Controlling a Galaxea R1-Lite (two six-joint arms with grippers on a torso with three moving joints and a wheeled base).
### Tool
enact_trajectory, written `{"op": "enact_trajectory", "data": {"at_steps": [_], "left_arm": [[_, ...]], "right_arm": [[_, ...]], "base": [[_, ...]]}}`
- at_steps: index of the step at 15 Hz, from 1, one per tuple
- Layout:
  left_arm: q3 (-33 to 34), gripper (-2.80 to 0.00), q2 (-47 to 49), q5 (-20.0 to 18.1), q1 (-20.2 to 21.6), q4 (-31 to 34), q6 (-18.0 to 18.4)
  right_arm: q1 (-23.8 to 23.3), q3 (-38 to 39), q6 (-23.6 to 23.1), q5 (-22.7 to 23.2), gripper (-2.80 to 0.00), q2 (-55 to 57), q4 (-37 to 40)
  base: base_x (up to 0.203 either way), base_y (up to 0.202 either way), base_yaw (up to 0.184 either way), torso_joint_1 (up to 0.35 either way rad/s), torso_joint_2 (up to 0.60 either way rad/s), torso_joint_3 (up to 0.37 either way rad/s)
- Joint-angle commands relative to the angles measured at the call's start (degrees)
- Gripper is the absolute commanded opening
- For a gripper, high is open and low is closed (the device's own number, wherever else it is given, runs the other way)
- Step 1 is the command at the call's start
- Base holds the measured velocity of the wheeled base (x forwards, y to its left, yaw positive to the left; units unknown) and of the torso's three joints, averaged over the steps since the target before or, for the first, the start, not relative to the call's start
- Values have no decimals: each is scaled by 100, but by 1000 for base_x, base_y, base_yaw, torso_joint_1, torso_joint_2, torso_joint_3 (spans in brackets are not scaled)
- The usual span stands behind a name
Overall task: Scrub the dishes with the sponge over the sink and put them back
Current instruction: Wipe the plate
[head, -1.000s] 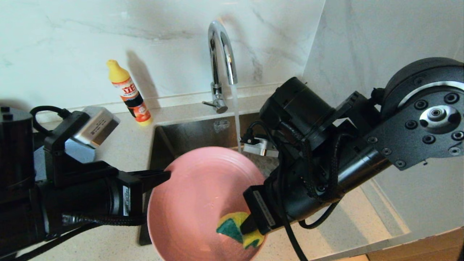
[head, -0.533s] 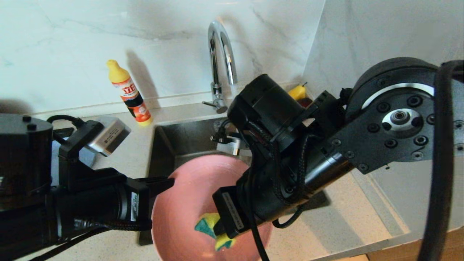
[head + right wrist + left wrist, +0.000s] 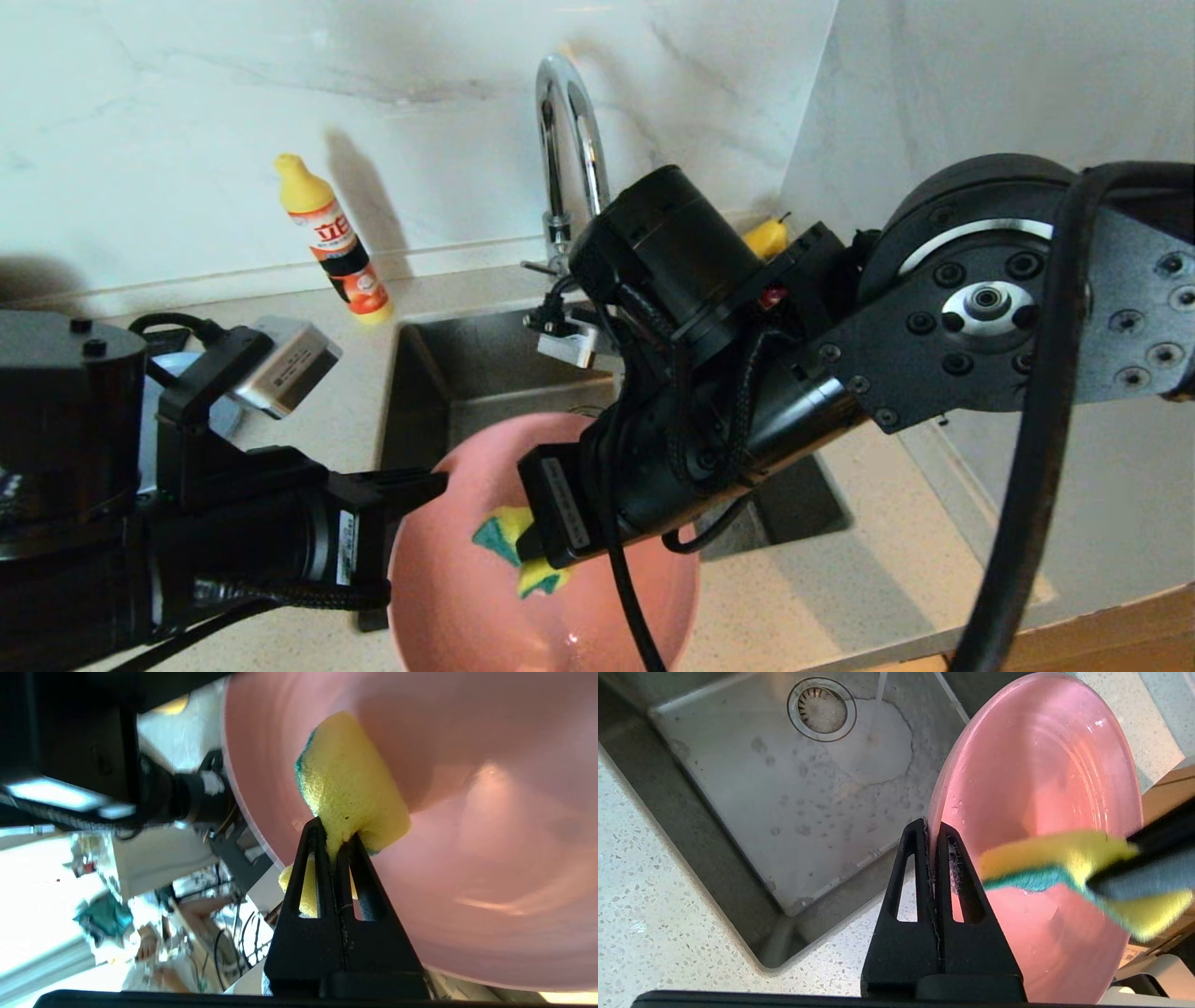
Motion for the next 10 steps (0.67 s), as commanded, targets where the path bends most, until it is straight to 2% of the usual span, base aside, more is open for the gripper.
{"op": "enact_trajectory", "data": {"at_steps": [1, 5, 10], "left_arm": [[40, -280, -33, 4, -1, 1, -4], [40, -280, -62, 10, -1, 1, -13], [1, -280, -39, 17, 8, -166, -30]], "right_arm": [[-234, -1, 11, -9, -280, -102, -12], [-796, 15, 8, -11, -280, -319, 41], [-880, 381, -23, 11, -280, -656, 686]], "base": [[0, 0, 0, 0, 0, 0], [0, 0, 0, 0, 0, 0], [0, 0, 0, 0, 0, 0]]}}
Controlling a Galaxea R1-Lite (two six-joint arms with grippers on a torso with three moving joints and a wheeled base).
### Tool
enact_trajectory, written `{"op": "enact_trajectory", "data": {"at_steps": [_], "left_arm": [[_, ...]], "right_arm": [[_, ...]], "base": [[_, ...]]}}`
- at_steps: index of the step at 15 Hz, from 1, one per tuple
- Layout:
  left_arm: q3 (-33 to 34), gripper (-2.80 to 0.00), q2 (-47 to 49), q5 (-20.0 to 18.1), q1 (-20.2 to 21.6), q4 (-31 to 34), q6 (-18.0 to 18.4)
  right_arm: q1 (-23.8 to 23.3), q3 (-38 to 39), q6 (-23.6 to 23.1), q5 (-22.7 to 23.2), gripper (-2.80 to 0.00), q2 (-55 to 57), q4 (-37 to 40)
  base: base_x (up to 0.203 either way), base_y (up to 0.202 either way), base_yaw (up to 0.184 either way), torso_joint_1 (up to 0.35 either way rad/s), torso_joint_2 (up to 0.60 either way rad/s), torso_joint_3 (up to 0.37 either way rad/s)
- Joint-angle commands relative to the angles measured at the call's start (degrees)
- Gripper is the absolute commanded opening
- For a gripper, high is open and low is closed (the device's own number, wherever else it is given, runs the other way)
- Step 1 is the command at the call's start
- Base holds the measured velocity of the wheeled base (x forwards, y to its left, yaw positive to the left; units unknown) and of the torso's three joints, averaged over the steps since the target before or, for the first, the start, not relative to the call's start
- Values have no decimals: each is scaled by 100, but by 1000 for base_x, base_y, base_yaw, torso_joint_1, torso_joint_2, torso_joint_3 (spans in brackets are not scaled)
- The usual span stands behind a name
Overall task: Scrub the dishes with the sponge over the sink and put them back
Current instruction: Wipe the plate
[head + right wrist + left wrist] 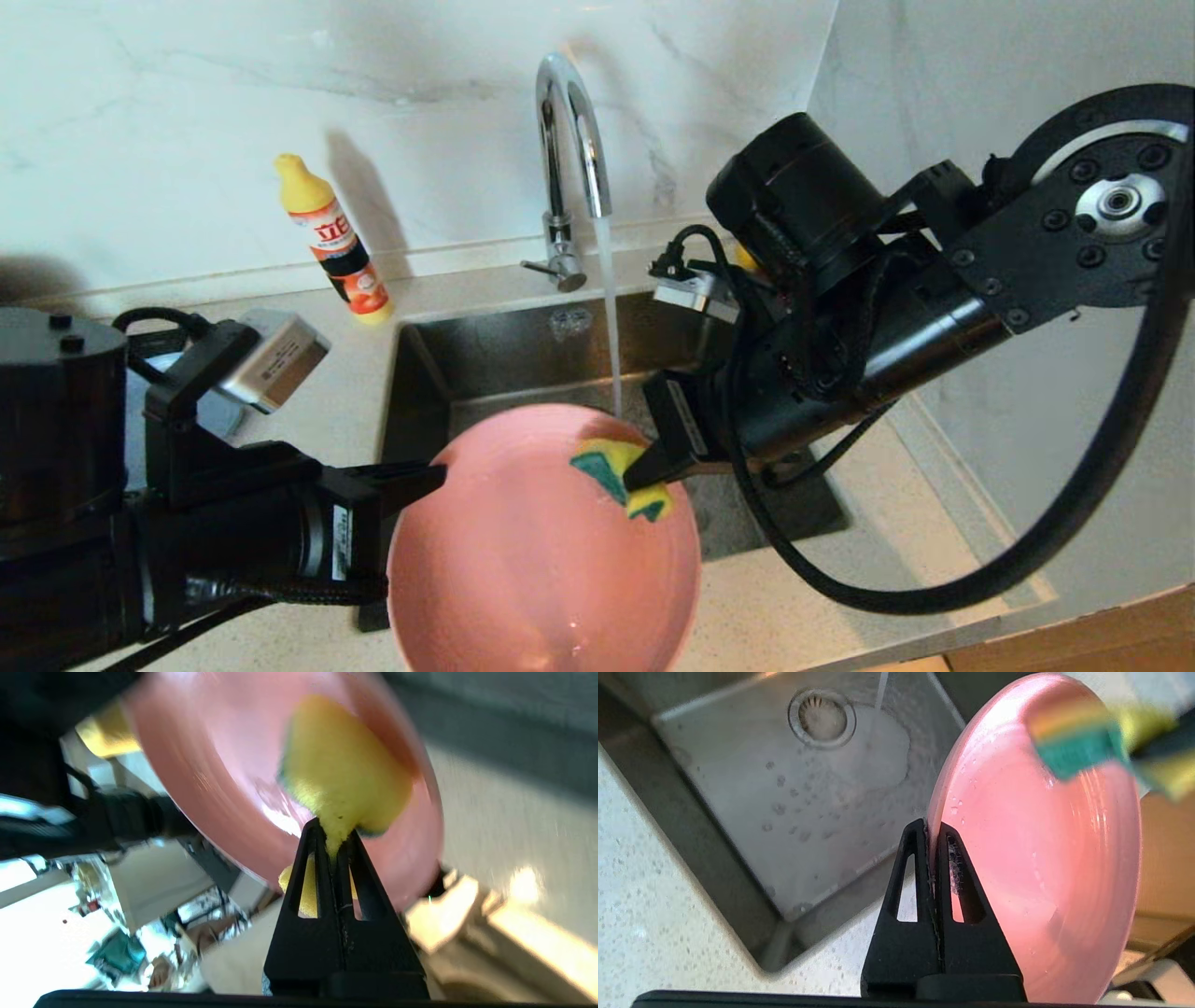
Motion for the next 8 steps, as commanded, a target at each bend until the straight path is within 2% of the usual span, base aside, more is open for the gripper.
{"op": "enact_trajectory", "data": {"at_steps": [1, 3, 5, 8], "left_arm": [[-34, -280, 20, 12, 14, -20, -11], [-70, -280, 38, 12, 14, -25, -21], [-112, -280, 103, 16, 14, -29, -185], [-146, -280, 262, 21, 60, -29, -304]], "right_arm": [[-1, 418, -2, 25, -280, -228, 85], [51, 817, -2, 38, -280, -370, 78], [125, 1066, 1, 36, -280, -566, 90], [145, 1042, 16, 8, -280, -1047, 88]], "base": [[0, 0, 0, 0, 0, 0], [0, 0, 0, 0, 0, 0], [0, 0, 0, 0, 0, 0], [0, 0, 0, 0, 0, 0]]}}
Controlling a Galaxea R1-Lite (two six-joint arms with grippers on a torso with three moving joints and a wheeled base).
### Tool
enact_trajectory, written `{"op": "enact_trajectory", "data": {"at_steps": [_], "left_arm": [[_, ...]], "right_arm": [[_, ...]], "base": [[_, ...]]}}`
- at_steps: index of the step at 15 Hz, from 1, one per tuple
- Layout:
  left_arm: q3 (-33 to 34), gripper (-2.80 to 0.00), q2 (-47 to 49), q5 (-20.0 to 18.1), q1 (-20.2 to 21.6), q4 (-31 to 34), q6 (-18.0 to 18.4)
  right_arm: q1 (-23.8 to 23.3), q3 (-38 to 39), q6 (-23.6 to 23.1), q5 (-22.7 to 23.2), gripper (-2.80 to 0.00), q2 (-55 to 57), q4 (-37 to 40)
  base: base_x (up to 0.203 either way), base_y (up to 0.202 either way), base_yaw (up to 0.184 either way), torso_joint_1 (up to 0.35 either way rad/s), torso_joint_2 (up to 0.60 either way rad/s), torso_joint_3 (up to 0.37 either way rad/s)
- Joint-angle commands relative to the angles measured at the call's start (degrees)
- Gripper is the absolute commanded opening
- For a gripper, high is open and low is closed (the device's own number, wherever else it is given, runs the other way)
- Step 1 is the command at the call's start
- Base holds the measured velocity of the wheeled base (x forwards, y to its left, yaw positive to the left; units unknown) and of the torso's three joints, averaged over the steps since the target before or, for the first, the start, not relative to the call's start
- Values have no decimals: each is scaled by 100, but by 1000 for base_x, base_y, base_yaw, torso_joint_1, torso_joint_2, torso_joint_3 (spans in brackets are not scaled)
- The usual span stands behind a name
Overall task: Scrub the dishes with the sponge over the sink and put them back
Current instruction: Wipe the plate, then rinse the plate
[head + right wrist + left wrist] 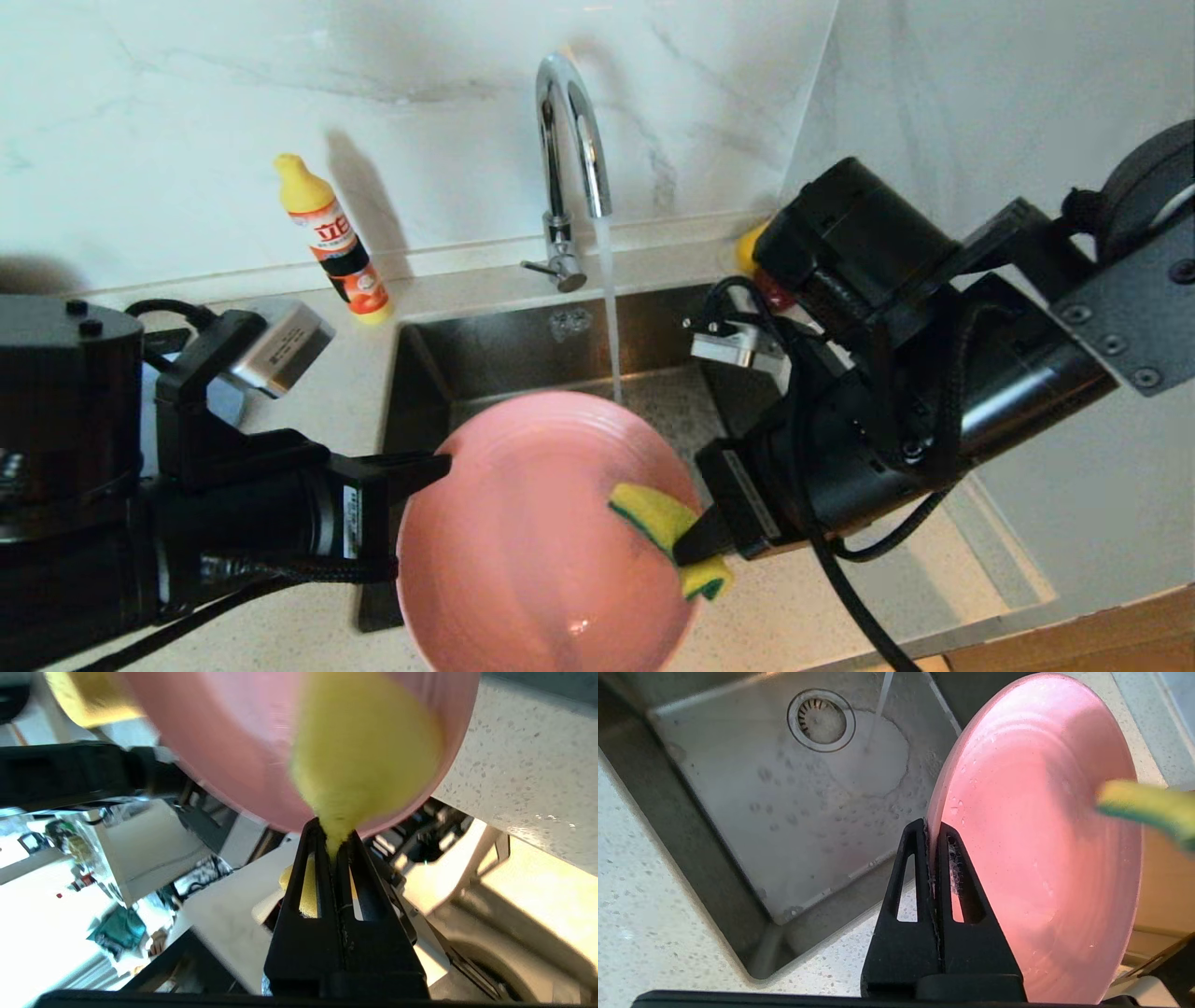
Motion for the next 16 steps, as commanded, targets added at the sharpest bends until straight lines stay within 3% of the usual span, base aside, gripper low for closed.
{"op": "enact_trajectory", "data": {"at_steps": [1, 6, 12, 16], "left_arm": [[-47, -280, 233, 26, 49, -8, -131], [-254, -280, 1113, 268, 405, -382, -742], [-945, -280, 2694, 1136, 552, -1208, -915], [-1527, -280, 3285, 1233, 548, -1335, -915]], "right_arm": [[3, -124, 23, 6, -280, -561, 22], [-103, -439, 12, -4, -280, -1351, 68], [-266, 93, 40, 31, -280, -1614, 69], [-272, 433, 24, 40, -280, -1653, 29]], "base": [[0, 0, 0, 0, 0, 0], [0, 0, 0, 0, 0, 0], [0, 0, 0, 0, 0, 0], [0, 0, 0, 0, 0, 0]]}}
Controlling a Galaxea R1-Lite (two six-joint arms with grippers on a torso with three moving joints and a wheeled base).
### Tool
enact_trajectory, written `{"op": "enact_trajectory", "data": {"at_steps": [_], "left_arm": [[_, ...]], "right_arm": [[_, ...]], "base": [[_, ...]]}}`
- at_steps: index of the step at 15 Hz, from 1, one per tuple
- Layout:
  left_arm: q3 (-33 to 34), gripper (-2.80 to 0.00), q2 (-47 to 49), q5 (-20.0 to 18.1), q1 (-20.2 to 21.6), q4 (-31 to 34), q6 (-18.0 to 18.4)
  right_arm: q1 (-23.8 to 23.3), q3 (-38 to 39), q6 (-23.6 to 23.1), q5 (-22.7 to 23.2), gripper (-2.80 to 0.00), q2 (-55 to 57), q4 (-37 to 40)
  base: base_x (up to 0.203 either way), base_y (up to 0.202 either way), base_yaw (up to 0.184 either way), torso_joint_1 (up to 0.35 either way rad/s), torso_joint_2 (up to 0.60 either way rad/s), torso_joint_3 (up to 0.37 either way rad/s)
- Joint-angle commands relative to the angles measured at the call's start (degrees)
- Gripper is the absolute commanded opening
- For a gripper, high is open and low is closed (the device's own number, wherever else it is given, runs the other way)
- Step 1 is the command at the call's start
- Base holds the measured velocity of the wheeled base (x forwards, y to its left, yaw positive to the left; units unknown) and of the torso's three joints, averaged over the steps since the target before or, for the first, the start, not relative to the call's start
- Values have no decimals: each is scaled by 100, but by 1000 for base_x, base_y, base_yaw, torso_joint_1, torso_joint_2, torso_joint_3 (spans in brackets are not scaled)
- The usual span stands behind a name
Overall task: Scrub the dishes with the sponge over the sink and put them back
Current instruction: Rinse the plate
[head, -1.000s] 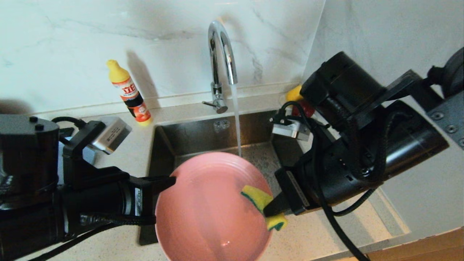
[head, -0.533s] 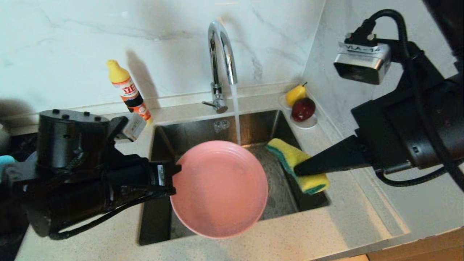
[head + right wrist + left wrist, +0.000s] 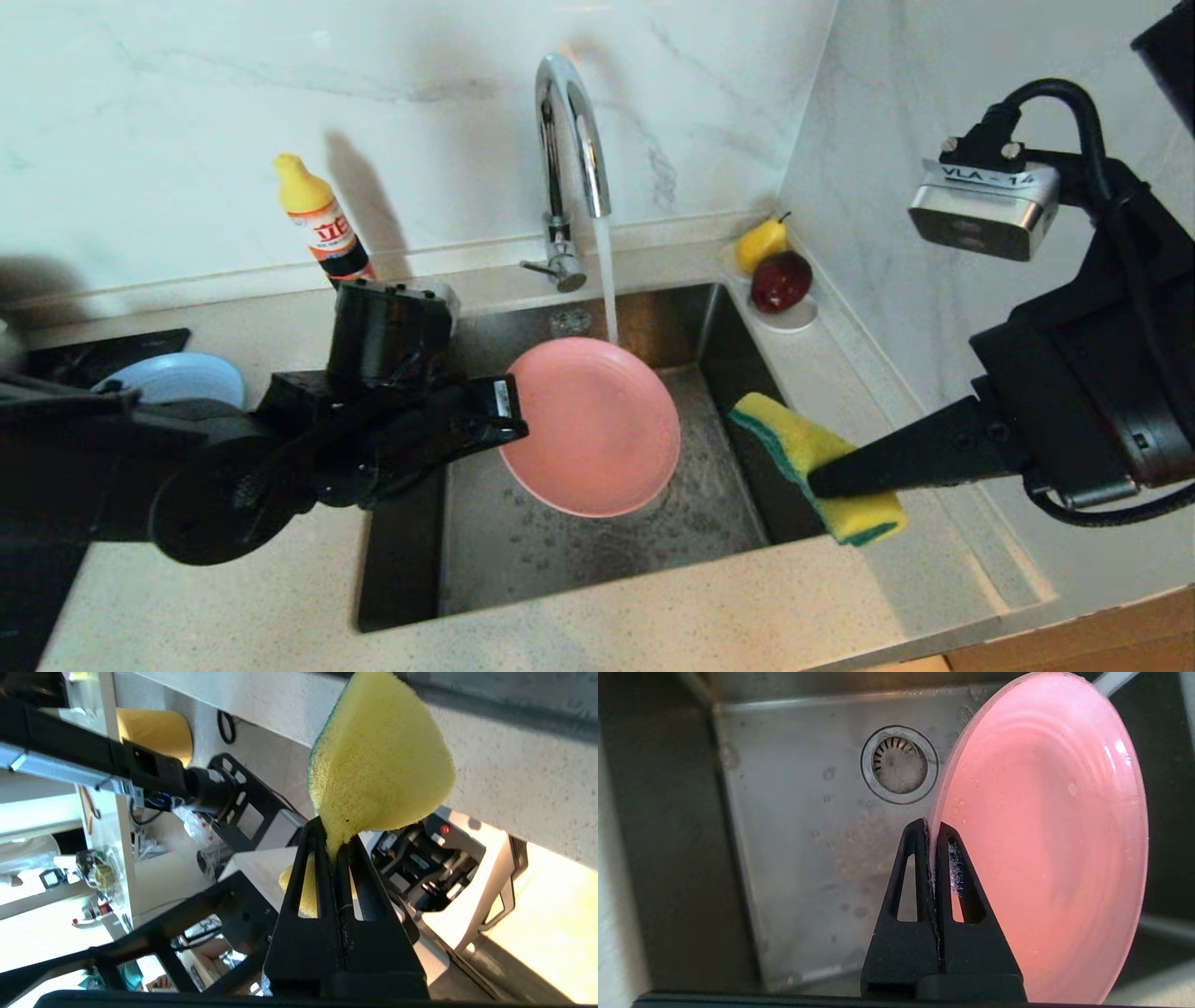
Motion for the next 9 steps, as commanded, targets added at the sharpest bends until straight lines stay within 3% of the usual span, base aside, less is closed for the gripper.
{"op": "enact_trajectory", "data": {"at_steps": [1, 9], "left_arm": [[-292, -280, 495, 17, -7, -19, -8], [-959, -280, 1123, 6, -25, -20, -28]], "right_arm": [[4, 120, -1, 14, -280, -12, 19], [4, 315, -10, -2, -280, -12, 19]], "base": [[0, 0, 0, 0, 0, 0], [0, 0, 0, 0, 0, 0]]}}
